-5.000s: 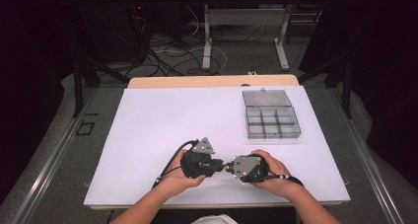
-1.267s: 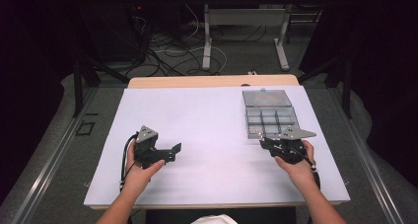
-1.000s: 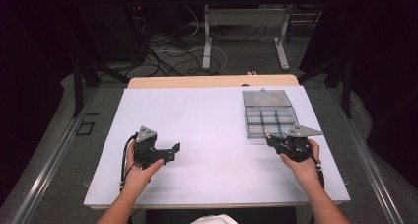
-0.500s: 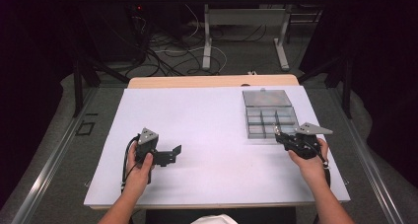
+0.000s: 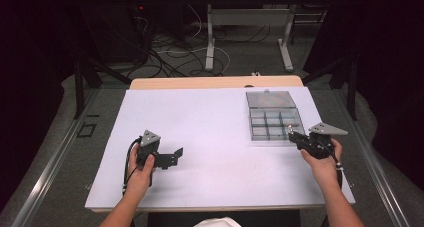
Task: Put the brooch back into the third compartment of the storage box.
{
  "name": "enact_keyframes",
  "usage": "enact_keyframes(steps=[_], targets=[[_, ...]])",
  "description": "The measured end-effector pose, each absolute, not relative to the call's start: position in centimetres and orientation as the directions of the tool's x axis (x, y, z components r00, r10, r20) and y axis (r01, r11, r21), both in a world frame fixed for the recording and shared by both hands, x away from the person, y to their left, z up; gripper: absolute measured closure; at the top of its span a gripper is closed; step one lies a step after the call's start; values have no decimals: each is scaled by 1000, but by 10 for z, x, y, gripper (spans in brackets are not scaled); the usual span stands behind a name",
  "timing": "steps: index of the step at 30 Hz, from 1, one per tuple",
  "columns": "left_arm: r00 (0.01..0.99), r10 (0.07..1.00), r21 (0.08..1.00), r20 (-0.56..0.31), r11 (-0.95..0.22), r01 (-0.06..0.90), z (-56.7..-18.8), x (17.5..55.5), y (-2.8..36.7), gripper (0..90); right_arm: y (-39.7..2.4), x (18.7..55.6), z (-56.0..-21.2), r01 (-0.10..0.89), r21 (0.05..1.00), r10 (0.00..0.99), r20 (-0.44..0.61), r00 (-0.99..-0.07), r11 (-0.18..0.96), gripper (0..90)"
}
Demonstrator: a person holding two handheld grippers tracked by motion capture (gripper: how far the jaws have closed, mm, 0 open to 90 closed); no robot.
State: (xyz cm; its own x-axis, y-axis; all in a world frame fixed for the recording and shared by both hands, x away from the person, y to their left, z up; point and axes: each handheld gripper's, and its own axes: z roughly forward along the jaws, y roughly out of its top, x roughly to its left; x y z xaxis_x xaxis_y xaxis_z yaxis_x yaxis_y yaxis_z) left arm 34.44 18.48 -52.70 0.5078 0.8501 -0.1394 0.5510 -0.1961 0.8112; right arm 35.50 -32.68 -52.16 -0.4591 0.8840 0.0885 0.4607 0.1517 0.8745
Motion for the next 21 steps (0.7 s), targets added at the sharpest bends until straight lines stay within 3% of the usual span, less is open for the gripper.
enact_keyframes(steps=[21], targets=[[495,857,810,-144,-186,556,-531,346,186,3,-335,383,-504,487,862,897,96,-432,143,800]])
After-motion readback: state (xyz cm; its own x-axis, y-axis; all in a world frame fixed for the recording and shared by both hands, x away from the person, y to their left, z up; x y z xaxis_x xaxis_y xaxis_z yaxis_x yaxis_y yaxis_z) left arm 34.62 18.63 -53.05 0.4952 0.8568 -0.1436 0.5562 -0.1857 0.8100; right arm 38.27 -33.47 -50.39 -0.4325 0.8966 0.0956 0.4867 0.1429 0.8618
